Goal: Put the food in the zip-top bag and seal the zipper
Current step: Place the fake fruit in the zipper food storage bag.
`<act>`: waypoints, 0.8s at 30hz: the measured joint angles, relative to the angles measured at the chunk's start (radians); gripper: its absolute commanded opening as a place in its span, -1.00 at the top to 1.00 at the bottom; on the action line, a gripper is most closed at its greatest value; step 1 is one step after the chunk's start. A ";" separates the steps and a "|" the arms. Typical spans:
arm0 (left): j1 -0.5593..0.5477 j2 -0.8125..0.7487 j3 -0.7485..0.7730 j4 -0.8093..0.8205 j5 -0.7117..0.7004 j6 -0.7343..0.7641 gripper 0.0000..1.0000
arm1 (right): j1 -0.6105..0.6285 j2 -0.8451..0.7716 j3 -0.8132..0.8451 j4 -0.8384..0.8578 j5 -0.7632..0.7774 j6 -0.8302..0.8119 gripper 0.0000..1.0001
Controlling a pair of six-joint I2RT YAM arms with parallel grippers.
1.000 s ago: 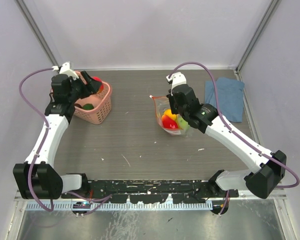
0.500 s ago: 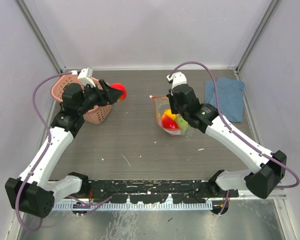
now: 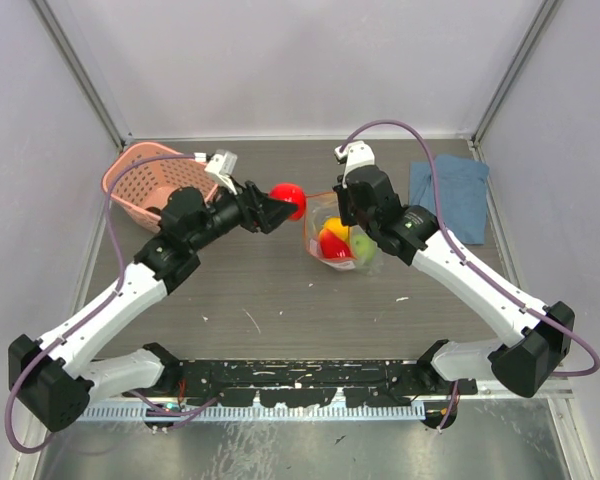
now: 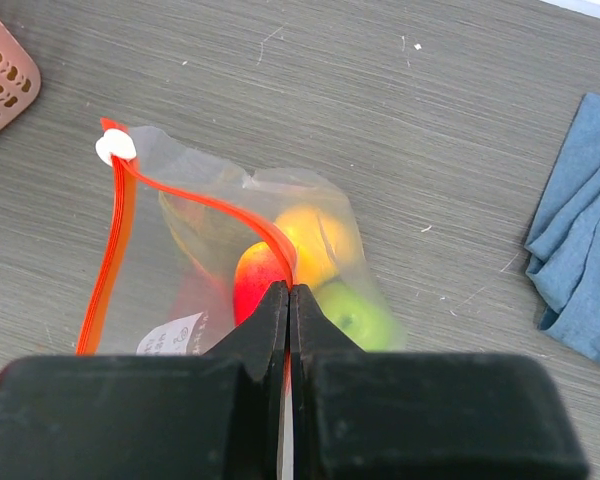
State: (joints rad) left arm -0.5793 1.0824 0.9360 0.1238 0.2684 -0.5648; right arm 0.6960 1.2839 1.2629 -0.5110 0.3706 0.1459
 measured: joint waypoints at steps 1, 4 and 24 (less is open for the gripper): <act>-0.023 0.007 0.000 0.017 -0.008 0.002 0.22 | 0.000 0.000 0.002 -0.002 -0.004 0.003 0.99; -0.077 0.035 0.000 0.061 -0.034 0.010 0.22 | 0.000 0.000 0.003 -0.003 -0.018 0.011 0.99; -0.275 0.275 -0.006 0.139 -0.266 0.119 0.18 | 0.000 0.000 0.007 -0.009 -0.065 0.032 0.99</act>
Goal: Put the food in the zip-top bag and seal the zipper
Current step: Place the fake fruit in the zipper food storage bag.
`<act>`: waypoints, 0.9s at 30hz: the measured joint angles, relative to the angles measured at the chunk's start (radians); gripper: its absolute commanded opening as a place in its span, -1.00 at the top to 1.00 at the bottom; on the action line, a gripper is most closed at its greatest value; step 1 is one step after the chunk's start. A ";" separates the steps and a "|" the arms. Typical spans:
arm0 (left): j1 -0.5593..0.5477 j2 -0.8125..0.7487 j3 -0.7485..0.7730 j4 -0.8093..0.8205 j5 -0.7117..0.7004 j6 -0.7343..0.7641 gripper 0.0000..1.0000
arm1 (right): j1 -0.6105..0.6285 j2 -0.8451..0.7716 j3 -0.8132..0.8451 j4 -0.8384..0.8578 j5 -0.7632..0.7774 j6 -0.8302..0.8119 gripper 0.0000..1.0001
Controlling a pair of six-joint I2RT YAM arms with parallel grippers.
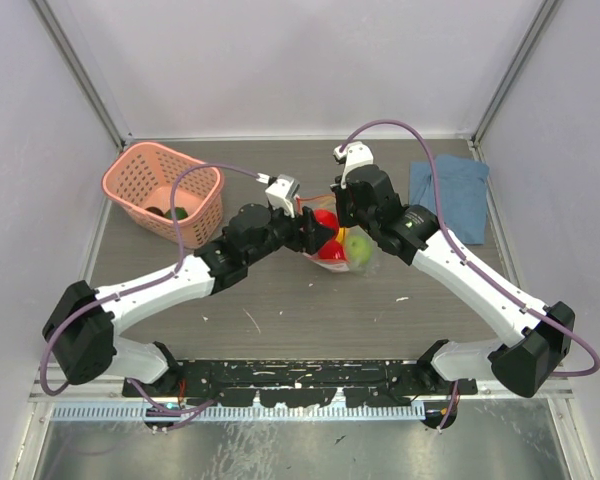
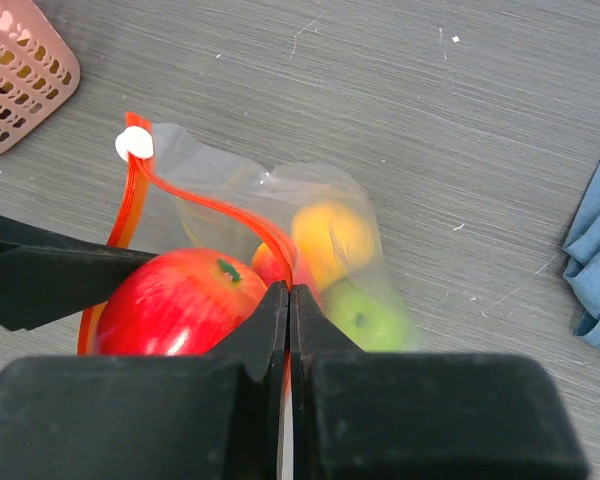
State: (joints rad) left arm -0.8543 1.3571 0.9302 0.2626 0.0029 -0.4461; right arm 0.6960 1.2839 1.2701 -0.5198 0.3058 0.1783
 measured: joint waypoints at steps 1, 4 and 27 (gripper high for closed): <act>-0.005 0.012 0.000 -0.005 -0.016 0.012 0.16 | 0.000 0.000 0.000 0.000 -0.003 0.001 0.99; -0.015 0.036 0.001 -0.010 -0.053 0.035 0.11 | 0.000 0.000 0.000 0.000 -0.011 0.005 0.99; -0.093 0.273 0.018 0.294 -0.283 0.237 -0.38 | -0.004 0.000 0.000 -0.004 -0.057 0.016 0.99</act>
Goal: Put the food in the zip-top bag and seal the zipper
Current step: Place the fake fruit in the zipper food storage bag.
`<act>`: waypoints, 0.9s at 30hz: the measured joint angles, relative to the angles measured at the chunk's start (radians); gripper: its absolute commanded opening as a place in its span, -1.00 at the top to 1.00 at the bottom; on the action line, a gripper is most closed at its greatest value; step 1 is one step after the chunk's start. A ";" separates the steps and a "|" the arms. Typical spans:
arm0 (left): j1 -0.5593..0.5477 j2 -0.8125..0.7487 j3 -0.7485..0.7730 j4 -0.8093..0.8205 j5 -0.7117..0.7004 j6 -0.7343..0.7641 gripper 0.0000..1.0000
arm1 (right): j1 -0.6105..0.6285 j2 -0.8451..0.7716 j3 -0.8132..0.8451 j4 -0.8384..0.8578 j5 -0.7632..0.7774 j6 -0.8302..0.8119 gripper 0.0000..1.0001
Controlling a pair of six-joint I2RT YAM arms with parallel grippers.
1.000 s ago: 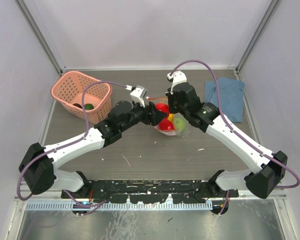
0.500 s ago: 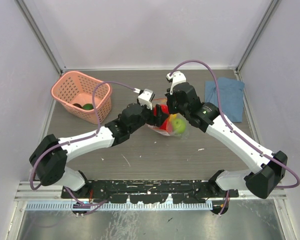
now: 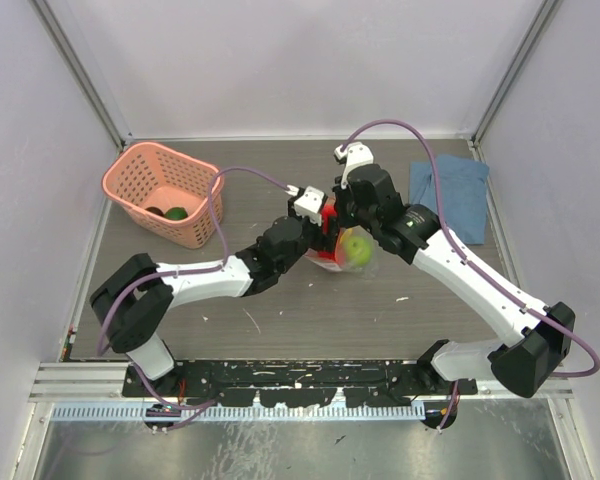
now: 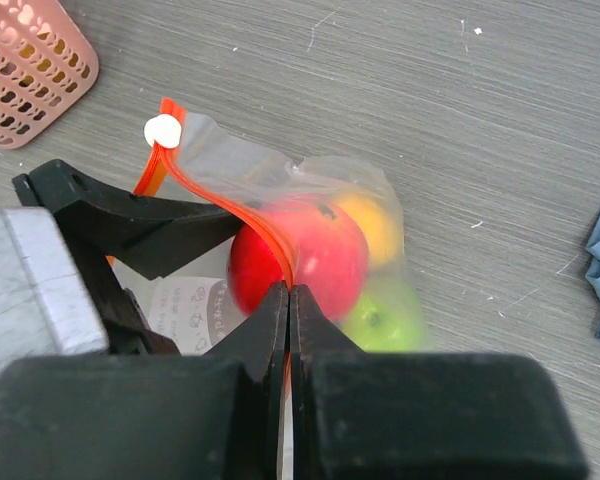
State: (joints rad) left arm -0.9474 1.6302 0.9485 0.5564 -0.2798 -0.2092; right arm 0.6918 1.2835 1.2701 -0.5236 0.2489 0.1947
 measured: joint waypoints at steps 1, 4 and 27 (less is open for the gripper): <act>0.000 0.013 0.000 0.010 -0.014 0.013 -0.43 | -0.001 0.000 0.000 0.000 0.000 0.000 0.99; 0.000 0.042 0.005 0.033 -0.065 0.041 -0.55 | -0.004 0.000 0.000 -0.004 0.006 -0.001 0.99; -0.002 -0.012 0.010 -0.020 -0.129 0.061 -0.94 | -0.007 -0.001 -0.003 -0.010 0.014 0.000 0.99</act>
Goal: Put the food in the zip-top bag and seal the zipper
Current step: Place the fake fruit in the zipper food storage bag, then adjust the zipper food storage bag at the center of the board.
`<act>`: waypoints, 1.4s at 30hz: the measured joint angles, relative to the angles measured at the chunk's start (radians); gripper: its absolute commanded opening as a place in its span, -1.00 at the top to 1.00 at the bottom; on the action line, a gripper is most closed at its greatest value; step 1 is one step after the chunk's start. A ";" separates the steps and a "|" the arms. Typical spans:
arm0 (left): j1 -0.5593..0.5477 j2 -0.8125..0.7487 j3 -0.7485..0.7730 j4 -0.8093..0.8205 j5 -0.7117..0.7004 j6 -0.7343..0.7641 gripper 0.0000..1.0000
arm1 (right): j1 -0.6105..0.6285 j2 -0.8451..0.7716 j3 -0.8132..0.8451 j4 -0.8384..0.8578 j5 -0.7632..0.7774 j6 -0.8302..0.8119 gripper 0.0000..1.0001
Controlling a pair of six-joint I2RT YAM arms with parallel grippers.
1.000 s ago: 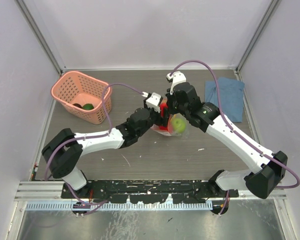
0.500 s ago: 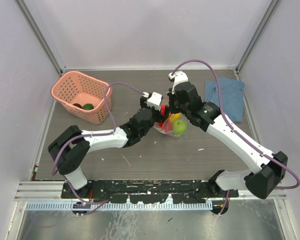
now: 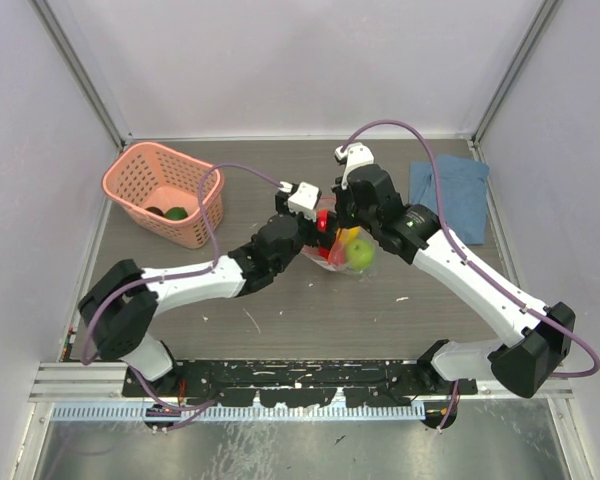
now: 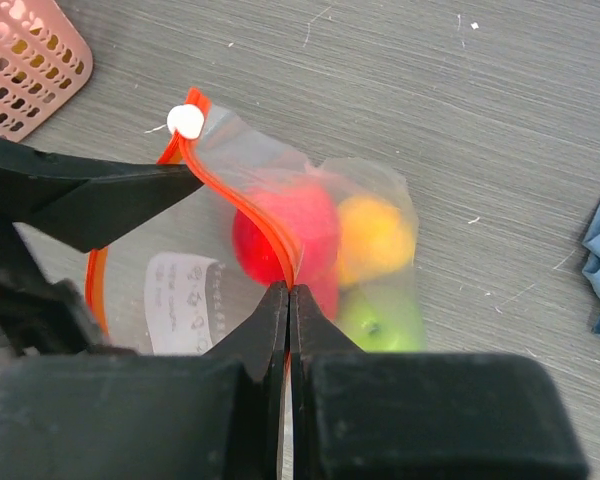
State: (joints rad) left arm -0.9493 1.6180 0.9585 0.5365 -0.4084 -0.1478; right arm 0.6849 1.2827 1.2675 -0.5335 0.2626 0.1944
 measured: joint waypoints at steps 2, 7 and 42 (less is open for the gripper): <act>-0.001 -0.056 -0.005 -0.049 0.025 -0.018 -0.93 | 0.002 0.000 0.000 0.002 -0.003 0.000 0.99; -0.001 -0.187 -0.008 -0.159 0.082 -0.056 -0.93 | 0.003 0.000 0.000 0.003 -0.007 0.001 0.99; 0.087 -0.274 -0.073 -0.558 0.231 -0.472 1.00 | 0.003 0.000 -0.009 0.020 -0.005 0.003 0.99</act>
State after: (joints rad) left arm -0.8627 1.3437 0.8856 -0.0219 -0.1772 -0.6201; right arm 0.6880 1.2827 1.2583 -0.5137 0.2577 0.1974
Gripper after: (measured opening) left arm 0.050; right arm 0.049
